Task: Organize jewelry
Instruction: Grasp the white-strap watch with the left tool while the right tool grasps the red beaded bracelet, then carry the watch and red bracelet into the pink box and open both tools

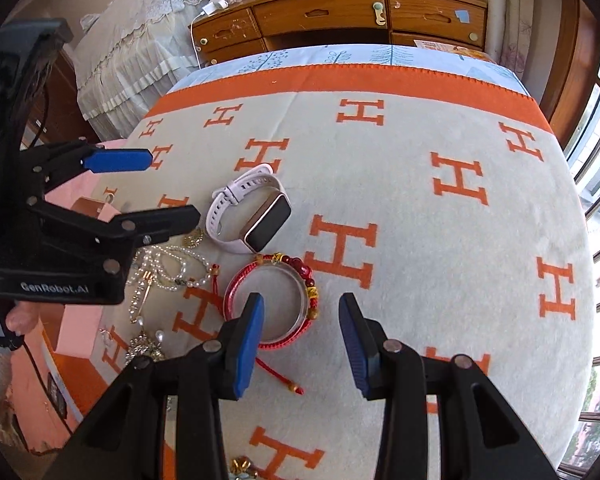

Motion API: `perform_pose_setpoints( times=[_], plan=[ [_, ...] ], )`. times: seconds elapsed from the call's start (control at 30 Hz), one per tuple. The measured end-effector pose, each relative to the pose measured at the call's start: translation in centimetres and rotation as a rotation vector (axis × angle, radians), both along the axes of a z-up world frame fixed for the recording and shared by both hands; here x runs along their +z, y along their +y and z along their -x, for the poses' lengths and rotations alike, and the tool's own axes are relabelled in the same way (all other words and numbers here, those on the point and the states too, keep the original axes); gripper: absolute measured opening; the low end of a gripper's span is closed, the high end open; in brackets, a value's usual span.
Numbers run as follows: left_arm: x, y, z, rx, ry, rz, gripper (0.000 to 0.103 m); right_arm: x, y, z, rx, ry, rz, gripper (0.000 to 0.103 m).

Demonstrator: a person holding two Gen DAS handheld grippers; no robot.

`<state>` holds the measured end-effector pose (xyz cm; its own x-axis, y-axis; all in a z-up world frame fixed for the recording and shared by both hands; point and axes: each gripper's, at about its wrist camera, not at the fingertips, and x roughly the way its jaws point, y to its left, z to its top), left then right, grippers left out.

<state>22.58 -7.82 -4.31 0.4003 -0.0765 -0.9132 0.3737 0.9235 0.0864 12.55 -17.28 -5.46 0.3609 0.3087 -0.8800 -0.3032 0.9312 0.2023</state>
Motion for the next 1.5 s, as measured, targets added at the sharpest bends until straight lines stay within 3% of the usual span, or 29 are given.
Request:
perform_pose_setpoints(
  times=[0.07, 0.2, 0.33, 0.47, 0.53, 0.6, 0.77, 0.8, 1.03, 1.13, 1.23, 1.3, 1.5],
  plan=[
    [-0.2, 0.2, -0.8, 0.020, 0.007, 0.011, 0.082, -0.6, 0.5, -0.2, 0.011, 0.000, 0.030, 0.036],
    [-1.2, -0.3, -2.1, 0.031, 0.036, 0.021, 0.082, -1.0, 0.9, -0.1, 0.025, -0.042, 0.107, 0.011],
    [-2.5, -1.4, -3.1, 0.034, 0.058, -0.004, 0.075, -0.9, -0.1, 0.1, 0.002, -0.037, 0.081, 0.011],
    [-3.9, -1.7, -3.9, 0.054, 0.103, -0.022, 0.044, -0.7, -1.6, 0.4, -0.035, -0.038, 0.047, 0.011],
    [-4.1, -1.4, -4.1, 0.075, 0.115, -0.015, 0.037, -0.2, -2.4, 0.7, -0.055, -0.047, 0.025, 0.011],
    [-4.2, -1.3, -4.3, 0.089, 0.133, -0.001, 0.007, 0.2, -2.9, 0.8, -0.071, -0.057, 0.001, 0.010],
    [-3.3, -0.1, -3.9, 0.155, 0.125, 0.045, 0.007, 1.5, -3.4, 1.7, -0.088, -0.083, -0.037, 0.008],
    [-2.8, 0.2, -3.6, 0.165, 0.119, 0.056, 0.007, 1.8, -3.4, 1.9, -0.087, -0.088, -0.042, 0.001],
    [1.9, 3.1, -0.1, 0.212, 0.041, 0.121, 0.007, 3.8, -2.3, 3.1, -0.068, -0.141, -0.031, 0.000],
    [4.2, 5.1, 2.0, 0.236, -0.002, 0.138, 0.007, 3.7, -2.9, 2.7, -0.092, -0.087, -0.075, 0.001],
    [5.9, 7.4, 4.1, 0.262, -0.028, 0.150, 0.007, 2.7, -4.0, 1.8, -0.126, -0.028, -0.114, 0.013],
    [6.4, 9.2, 5.5, 0.290, -0.037, 0.150, 0.007, 2.0, -4.5, 1.2, -0.153, -0.006, -0.109, 0.034],
    [5.0, 14.9, 9.4, 0.389, -0.001, 0.157, 0.007, 0.0, -4.0, 0.3, -0.147, 0.052, -0.034, 0.035]
  ],
)
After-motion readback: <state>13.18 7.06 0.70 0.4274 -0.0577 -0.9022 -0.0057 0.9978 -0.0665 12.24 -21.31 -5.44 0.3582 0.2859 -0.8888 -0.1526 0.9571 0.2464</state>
